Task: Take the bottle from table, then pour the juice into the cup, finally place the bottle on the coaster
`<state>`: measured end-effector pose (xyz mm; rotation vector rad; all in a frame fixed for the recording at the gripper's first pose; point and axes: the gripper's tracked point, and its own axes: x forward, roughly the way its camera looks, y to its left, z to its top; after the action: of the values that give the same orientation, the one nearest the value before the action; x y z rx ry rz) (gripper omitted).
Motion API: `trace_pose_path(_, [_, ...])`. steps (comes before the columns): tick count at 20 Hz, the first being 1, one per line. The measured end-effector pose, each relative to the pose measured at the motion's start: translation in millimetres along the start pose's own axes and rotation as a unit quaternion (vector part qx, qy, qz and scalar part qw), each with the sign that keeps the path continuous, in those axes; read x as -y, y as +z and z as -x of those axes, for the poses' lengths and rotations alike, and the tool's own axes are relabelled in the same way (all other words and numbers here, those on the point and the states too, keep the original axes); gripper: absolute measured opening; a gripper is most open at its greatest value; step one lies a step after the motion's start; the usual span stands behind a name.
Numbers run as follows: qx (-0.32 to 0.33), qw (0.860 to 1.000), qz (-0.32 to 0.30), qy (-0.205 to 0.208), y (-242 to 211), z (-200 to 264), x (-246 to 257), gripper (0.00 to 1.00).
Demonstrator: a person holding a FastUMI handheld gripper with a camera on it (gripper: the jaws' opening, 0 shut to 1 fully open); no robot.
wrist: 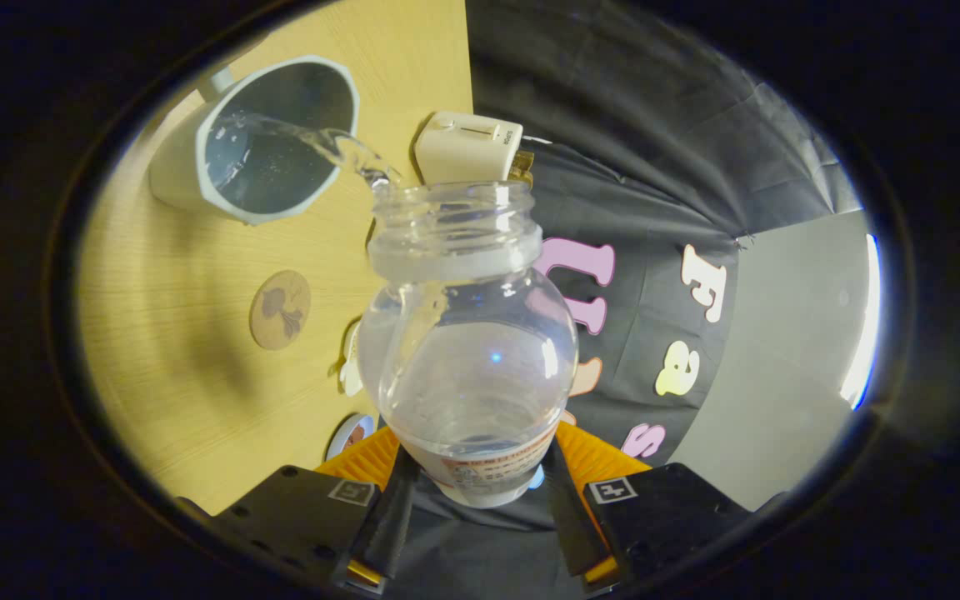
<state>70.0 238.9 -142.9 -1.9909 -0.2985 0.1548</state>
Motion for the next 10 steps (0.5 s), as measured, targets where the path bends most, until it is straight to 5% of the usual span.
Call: trace_pose_path(10, [-0.005,1.000,0.022,-0.016,-4,2,11,0.80])
